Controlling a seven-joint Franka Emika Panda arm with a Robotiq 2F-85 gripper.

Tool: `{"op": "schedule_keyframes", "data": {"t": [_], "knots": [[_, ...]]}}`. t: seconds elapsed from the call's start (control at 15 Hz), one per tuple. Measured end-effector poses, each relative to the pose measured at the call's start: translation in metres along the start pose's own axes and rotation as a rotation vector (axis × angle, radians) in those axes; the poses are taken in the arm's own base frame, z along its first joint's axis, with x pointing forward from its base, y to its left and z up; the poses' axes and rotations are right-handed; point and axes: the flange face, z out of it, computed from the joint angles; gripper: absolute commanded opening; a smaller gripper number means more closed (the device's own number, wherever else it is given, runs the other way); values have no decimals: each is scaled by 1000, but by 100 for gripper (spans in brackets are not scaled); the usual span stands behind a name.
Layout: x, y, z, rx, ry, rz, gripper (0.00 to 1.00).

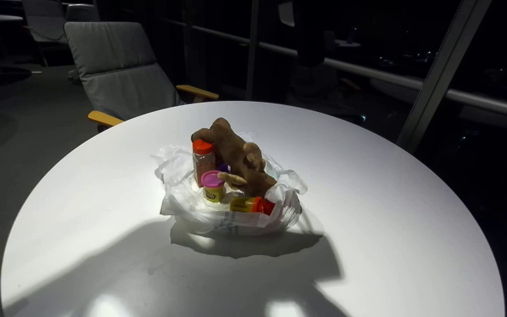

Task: Remove the contents in the plastic bag and put them on the table.

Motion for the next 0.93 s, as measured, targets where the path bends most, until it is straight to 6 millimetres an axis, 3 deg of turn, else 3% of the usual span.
{"op": "schedule_keyframes", "data": {"t": [0.2, 0.33, 0.47, 0.73, 0.93], "knots": [[-1, -1, 3, 1, -7, -3, 100], [3, -17, 6, 0, -15, -39, 100], [12, -53, 11, -3, -27, -120, 100], [44, -145, 27, -5, -38, -311, 100], [78, -187, 52, 7, -39, -438, 100]]}}
